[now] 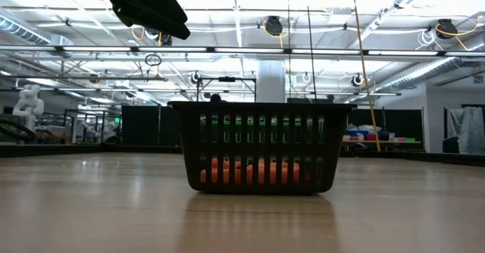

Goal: Sort Halloween decoration
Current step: Put the orange skeleton toy into the black bin

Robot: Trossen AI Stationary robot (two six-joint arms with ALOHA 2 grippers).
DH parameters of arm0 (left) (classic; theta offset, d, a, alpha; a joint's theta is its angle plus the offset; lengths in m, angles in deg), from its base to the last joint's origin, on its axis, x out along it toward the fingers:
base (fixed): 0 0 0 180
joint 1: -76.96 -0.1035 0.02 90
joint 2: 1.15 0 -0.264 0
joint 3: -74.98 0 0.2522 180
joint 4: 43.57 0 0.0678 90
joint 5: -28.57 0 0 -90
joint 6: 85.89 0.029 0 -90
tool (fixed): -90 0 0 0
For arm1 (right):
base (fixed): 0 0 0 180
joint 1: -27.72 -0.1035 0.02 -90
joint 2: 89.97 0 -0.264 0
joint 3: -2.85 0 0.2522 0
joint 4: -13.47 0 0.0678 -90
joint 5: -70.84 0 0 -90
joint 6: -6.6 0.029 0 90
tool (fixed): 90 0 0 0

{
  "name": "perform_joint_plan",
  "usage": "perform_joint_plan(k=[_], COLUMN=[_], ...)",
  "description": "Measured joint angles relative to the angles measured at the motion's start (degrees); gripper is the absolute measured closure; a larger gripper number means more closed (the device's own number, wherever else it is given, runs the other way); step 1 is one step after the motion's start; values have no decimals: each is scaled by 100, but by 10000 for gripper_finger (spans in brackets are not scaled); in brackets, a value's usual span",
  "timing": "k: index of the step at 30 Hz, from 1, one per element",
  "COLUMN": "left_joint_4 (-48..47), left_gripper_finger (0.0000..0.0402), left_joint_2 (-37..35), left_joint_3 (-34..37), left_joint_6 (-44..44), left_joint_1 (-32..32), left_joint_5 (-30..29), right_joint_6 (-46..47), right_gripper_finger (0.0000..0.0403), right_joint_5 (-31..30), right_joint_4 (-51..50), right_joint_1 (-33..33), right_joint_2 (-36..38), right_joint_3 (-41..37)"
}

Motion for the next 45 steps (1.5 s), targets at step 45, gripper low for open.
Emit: perform_joint_plan(k=[45], left_joint_4=[13], left_gripper_finger=[204], left_joint_2=[0], left_joint_3=[0], left_joint_6=[1001], left_joint_1=[-2], left_joint_5=[-1355], right_joint_6=[-5589], right_gripper_finger=[400], right_joint_5=[-5195], right_joint_4=[-588], right_joint_1=[709], right_joint_2=[552], right_joint_3=[404])
